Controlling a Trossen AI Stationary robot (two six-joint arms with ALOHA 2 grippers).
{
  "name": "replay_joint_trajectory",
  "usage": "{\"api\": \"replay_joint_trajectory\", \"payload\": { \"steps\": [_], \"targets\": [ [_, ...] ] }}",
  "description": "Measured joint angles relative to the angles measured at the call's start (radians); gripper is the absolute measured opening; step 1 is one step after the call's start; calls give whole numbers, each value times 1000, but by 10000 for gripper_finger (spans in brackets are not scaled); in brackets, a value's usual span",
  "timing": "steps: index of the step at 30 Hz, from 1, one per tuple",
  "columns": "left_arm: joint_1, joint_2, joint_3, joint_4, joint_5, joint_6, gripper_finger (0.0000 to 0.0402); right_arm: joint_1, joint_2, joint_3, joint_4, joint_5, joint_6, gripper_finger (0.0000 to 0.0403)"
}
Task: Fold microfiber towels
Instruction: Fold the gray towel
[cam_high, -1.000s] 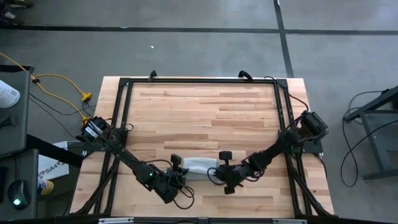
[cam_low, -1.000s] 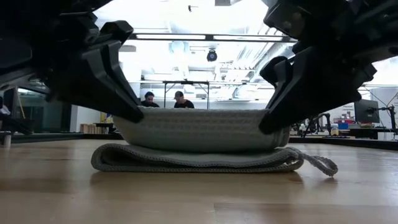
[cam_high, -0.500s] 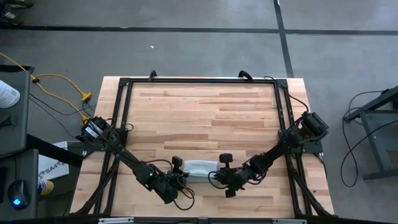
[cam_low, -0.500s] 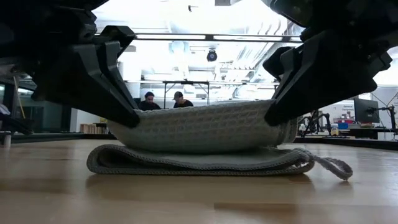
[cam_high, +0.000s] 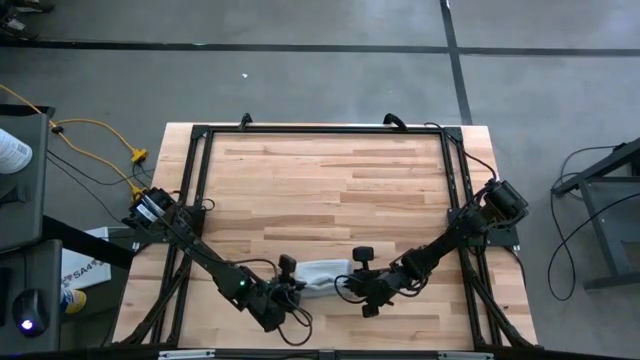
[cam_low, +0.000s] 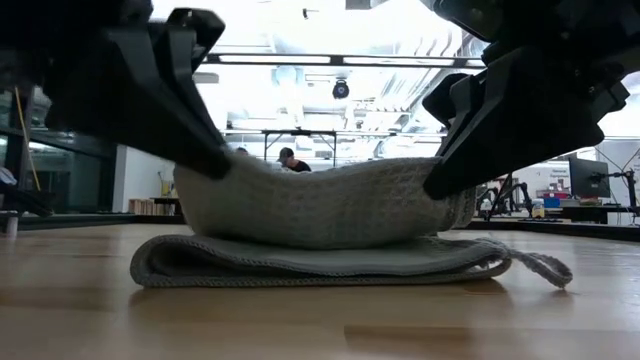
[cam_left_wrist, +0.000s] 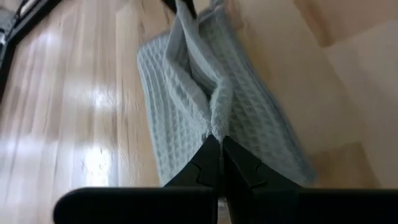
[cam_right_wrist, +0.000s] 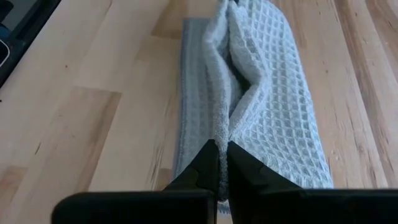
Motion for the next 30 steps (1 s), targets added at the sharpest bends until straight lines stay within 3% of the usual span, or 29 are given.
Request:
{"api": "replay_joint_trajectory", "payload": {
  "steps": [22,30],
  "targets": [
    [1,-1,15,38,149,-38,0,26,-1,1,-47,36,32,5],
    [2,-1,15,64,167,-31,18,26,-1,1,-49,-10,72,20]
  ]
}}
